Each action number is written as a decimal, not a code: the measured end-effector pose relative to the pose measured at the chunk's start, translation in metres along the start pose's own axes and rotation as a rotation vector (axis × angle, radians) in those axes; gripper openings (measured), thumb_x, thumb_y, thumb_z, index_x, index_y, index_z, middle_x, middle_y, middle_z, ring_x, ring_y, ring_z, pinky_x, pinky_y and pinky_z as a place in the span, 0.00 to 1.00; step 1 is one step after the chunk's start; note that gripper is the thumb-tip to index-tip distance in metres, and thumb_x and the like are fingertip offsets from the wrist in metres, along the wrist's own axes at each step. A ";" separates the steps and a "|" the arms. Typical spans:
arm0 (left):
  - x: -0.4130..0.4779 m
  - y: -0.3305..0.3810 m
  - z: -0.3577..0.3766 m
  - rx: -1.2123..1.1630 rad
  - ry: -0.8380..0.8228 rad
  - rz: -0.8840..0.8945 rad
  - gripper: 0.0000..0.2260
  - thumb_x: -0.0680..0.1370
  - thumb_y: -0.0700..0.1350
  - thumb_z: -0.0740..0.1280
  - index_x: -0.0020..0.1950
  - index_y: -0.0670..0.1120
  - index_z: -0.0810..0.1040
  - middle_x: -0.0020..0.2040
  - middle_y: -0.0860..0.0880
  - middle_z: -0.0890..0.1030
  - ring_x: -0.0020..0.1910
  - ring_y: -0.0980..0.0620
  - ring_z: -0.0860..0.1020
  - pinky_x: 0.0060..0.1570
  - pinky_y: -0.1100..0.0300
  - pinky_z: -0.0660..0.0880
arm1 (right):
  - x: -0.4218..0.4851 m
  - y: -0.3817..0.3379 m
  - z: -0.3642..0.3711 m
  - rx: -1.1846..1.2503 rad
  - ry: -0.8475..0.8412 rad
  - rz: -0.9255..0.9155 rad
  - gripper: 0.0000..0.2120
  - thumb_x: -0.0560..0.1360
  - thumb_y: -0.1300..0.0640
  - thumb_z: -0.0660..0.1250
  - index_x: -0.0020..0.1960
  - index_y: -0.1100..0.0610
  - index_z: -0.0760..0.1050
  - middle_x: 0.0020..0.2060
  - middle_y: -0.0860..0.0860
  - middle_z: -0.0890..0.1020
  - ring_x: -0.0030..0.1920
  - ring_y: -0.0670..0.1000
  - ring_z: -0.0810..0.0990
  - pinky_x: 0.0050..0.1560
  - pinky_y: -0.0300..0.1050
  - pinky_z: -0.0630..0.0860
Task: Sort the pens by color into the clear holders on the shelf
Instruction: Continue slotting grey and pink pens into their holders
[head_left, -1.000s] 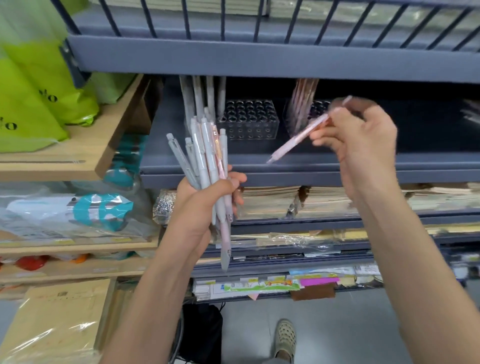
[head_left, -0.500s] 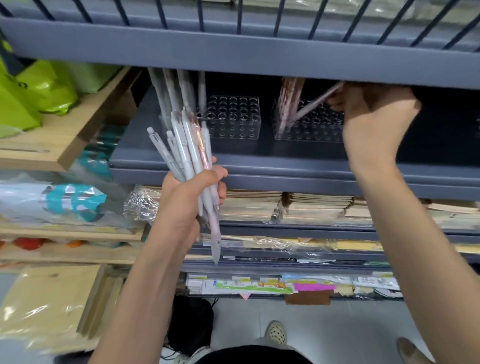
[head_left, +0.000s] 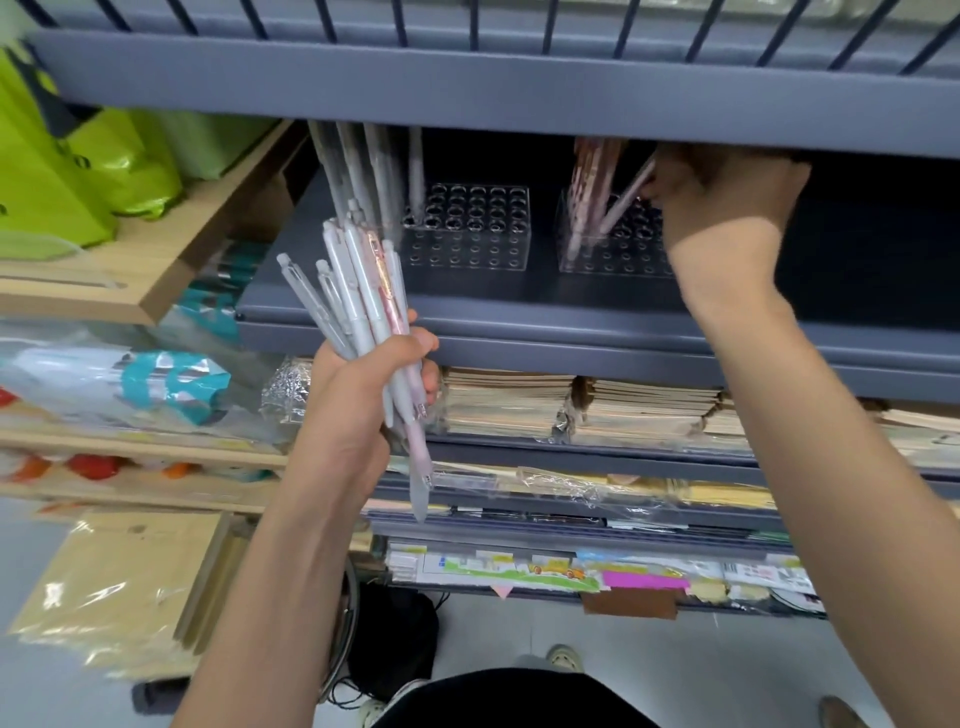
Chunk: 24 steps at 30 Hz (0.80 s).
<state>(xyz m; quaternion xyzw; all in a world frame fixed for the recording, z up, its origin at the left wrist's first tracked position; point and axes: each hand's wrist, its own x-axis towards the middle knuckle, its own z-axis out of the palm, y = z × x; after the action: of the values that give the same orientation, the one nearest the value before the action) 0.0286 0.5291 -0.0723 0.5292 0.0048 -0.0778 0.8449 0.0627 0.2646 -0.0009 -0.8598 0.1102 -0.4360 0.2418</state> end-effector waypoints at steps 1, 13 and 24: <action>0.000 0.000 0.000 0.000 -0.004 -0.001 0.12 0.70 0.37 0.72 0.52 0.42 0.77 0.35 0.48 0.79 0.28 0.51 0.74 0.29 0.60 0.72 | 0.004 -0.001 0.007 0.001 -0.030 -0.020 0.14 0.78 0.51 0.63 0.52 0.60 0.81 0.52 0.54 0.84 0.57 0.56 0.78 0.61 0.38 0.66; -0.001 -0.001 0.000 -0.037 0.001 0.002 0.14 0.70 0.37 0.72 0.54 0.41 0.76 0.35 0.48 0.79 0.28 0.51 0.74 0.28 0.61 0.73 | 0.011 -0.009 0.021 -0.173 -0.145 -0.065 0.17 0.78 0.46 0.59 0.50 0.59 0.78 0.48 0.56 0.82 0.54 0.59 0.78 0.56 0.41 0.65; 0.014 0.004 0.012 -0.194 0.077 0.016 0.13 0.70 0.37 0.70 0.53 0.42 0.76 0.34 0.48 0.78 0.28 0.52 0.74 0.30 0.61 0.73 | -0.099 -0.030 -0.021 0.602 -0.460 0.340 0.03 0.74 0.51 0.67 0.42 0.48 0.79 0.34 0.49 0.84 0.28 0.51 0.82 0.27 0.46 0.78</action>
<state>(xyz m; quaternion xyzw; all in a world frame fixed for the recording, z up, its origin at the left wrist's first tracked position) 0.0418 0.5185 -0.0643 0.4477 0.0405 -0.0498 0.8919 -0.0142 0.3233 -0.0441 -0.7952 0.0616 -0.1992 0.5693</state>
